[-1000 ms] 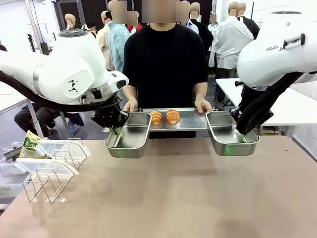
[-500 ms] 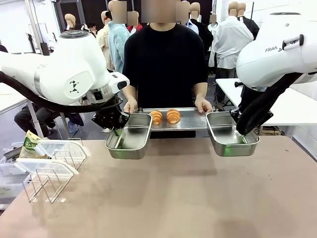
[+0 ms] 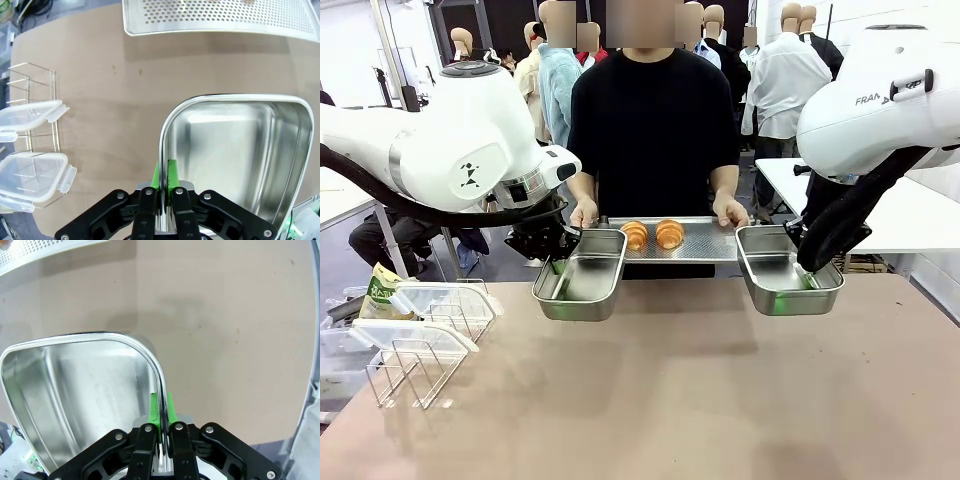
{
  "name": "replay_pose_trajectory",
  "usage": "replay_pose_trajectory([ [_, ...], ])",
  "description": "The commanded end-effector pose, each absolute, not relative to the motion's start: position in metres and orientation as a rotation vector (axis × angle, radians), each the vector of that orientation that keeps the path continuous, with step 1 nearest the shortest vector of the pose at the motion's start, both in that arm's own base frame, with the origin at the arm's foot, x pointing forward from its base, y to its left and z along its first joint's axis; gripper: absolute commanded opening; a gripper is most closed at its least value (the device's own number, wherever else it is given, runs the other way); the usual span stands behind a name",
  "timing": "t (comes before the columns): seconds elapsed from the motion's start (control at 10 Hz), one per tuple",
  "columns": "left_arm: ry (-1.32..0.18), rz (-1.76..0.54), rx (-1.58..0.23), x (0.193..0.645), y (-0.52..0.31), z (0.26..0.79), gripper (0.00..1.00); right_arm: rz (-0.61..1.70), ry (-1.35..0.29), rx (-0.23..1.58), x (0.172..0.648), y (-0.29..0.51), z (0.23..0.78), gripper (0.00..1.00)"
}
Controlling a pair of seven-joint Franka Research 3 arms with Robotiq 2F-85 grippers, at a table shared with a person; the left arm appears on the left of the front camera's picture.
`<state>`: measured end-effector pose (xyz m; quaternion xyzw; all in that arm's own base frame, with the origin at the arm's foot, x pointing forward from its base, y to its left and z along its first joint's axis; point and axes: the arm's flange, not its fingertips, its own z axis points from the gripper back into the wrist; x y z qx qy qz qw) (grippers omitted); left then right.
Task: Place the bread in airtight containers.
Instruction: Once an object is inside an Airtight Container , place the container in the center of the table.
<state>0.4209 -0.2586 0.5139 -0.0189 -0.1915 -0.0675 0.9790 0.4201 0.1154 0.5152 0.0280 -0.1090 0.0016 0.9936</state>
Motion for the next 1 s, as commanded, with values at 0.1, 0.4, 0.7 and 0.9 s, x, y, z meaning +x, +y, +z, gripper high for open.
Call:
replay_pose_trajectory([
  [0.1,-0.397,-0.143,-0.033,0.4209,-0.2572,0.5179,0.0,-0.001,-0.226,0.06,0.4199,0.1145,0.5176,0.0],
  [0.4,-0.397,-0.143,-0.033,0.4209,-0.2572,0.5179,0.0,-0.001,-0.226,0.06,0.4199,0.1145,0.5176,0.0],
  [0.7,-0.397,-0.143,-0.033,0.4209,-0.2572,0.5179,0.0,-0.001,-0.226,0.06,0.4199,0.1145,0.5176,0.0],
  [0.9,-0.397,-0.143,-0.033,0.4209,-0.2572,0.5179,0.0,-0.001,-0.226,0.06,0.4199,0.1145,0.5176,0.0],
])
